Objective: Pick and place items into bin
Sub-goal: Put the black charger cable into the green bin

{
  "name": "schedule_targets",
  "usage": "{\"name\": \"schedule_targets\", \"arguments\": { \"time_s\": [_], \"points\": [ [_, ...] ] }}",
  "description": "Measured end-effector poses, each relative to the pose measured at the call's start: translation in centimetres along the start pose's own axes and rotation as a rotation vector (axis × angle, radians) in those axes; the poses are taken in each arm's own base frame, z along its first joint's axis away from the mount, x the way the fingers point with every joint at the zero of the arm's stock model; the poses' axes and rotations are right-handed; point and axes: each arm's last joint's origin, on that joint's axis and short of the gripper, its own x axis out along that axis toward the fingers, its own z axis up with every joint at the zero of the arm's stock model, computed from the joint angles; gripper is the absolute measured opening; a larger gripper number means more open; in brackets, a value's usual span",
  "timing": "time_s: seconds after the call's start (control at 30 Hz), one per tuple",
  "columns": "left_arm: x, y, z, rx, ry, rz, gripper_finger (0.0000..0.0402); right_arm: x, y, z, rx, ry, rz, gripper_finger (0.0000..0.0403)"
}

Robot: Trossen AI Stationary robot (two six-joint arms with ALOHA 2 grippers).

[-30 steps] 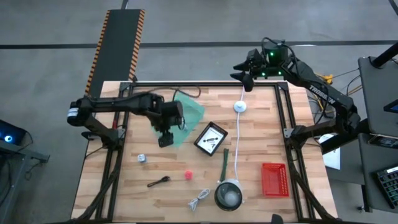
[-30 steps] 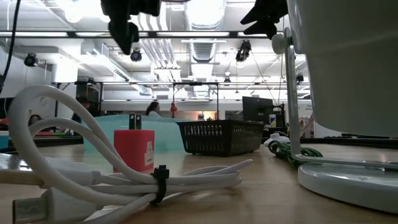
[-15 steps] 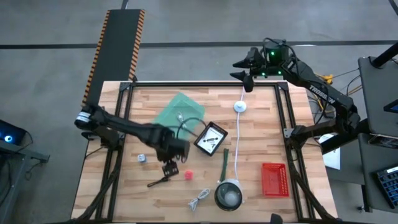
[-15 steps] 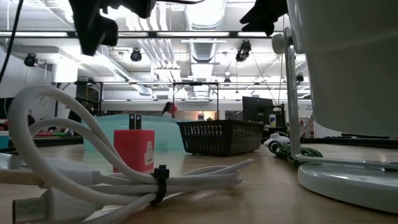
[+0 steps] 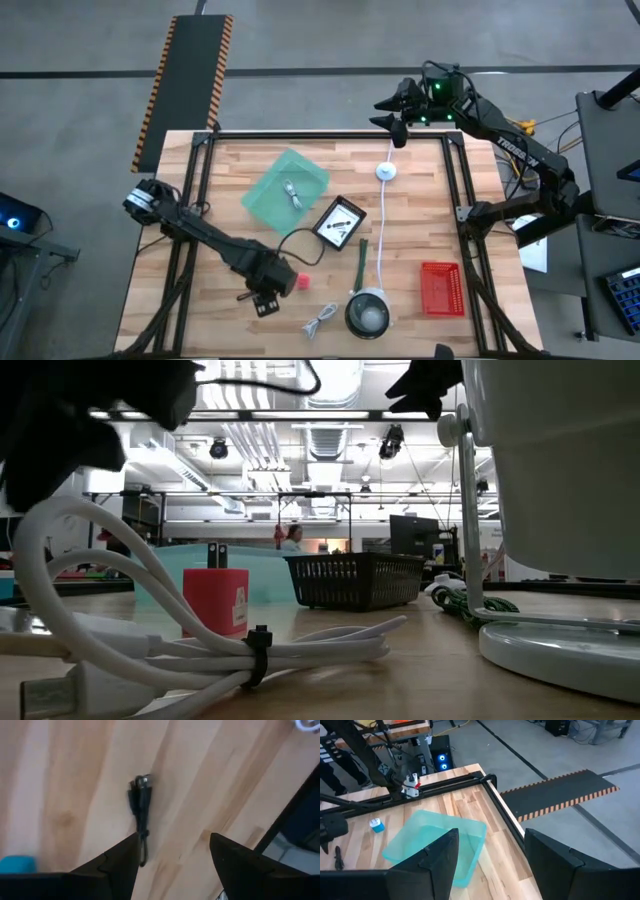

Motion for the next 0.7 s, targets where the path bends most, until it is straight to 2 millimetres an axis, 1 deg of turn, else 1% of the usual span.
{"name": "schedule_targets", "arguments": {
  "time_s": [0.07,0.27,0.33,0.47,0.7],
  "points": [
    [1.1,0.0,-0.3,-0.002,-0.016,-0.023,0.0221,0.0,0.0,0.0,0.001,0.0,0.0,0.021],
    [4.1,1.4,-1.6,-0.019,-0.004,0.021,0.0221,0.0,0.0,0.0,0.033,0.0,0.0,0.021],
    [4.9,1.6,-1.7,-0.011,-0.016,0.007,0.0221,0.0,0.0,0.0,0.038,0.0,0.0,0.021],
    [6.0,2.1,-1.8,-0.002,-0.041,-0.024,0.0221,0.0,0.0,0.0,0.044,0.0,0.0,0.021],
    [6.9,3.0,-2.2,-0.005,-0.034,-0.01,0.0221,0.0,0.0,0.0,0.06,0.0,0.0,0.021]
  ]
}}
